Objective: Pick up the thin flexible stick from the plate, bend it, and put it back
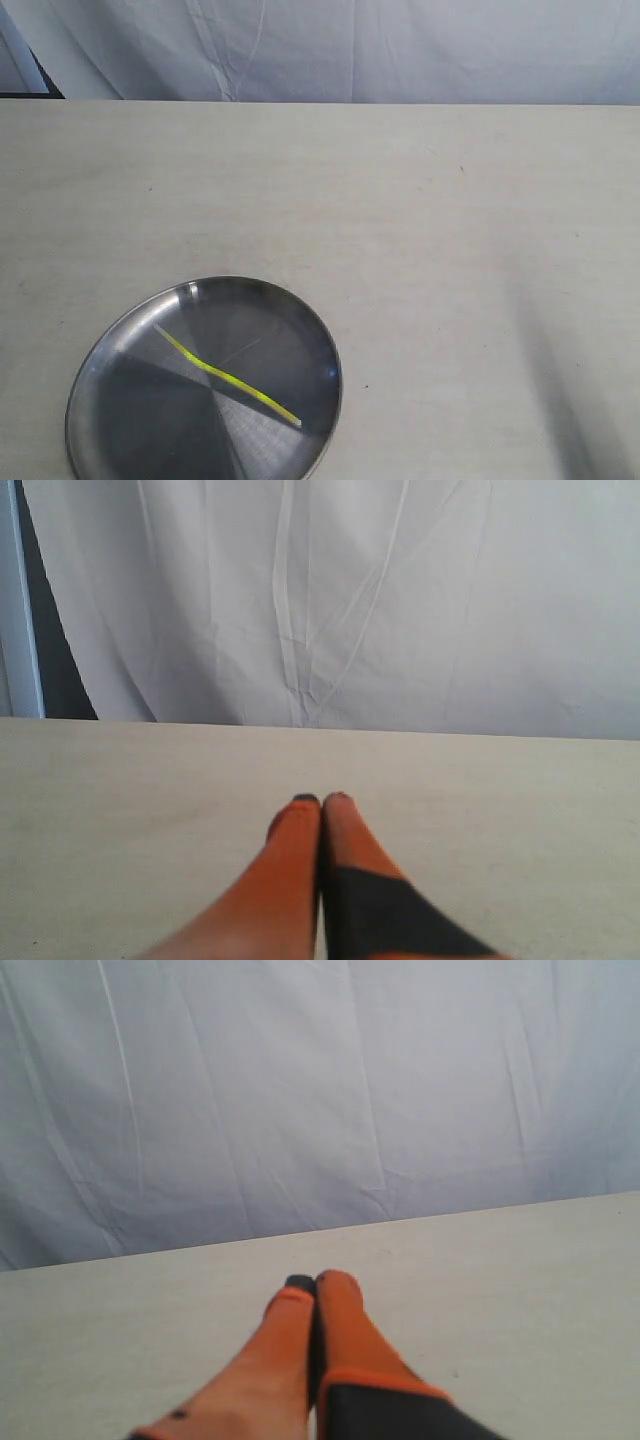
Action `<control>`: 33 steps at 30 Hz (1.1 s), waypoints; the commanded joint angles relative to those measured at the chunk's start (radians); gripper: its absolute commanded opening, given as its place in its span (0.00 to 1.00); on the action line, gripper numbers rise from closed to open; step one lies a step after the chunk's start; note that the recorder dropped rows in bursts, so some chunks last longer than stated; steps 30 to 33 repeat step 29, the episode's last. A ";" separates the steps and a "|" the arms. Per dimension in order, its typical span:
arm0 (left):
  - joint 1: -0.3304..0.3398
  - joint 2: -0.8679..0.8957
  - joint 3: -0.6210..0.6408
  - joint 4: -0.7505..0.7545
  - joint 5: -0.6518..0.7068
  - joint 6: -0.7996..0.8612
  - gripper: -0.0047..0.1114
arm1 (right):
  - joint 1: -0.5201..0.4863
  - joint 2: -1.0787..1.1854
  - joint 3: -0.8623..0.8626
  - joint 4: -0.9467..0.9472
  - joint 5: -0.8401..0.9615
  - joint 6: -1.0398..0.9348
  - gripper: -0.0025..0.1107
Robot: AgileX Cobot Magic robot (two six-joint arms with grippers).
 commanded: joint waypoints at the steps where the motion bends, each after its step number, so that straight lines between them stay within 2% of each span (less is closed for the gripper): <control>1: 0.002 -0.003 -0.001 0.002 -0.004 -0.005 0.04 | -0.003 -0.006 0.005 0.000 -0.015 0.000 0.01; 33: 0.002 -0.003 -0.001 0.023 -0.003 -0.005 0.04 | -0.003 -0.006 0.005 0.000 -0.009 0.000 0.01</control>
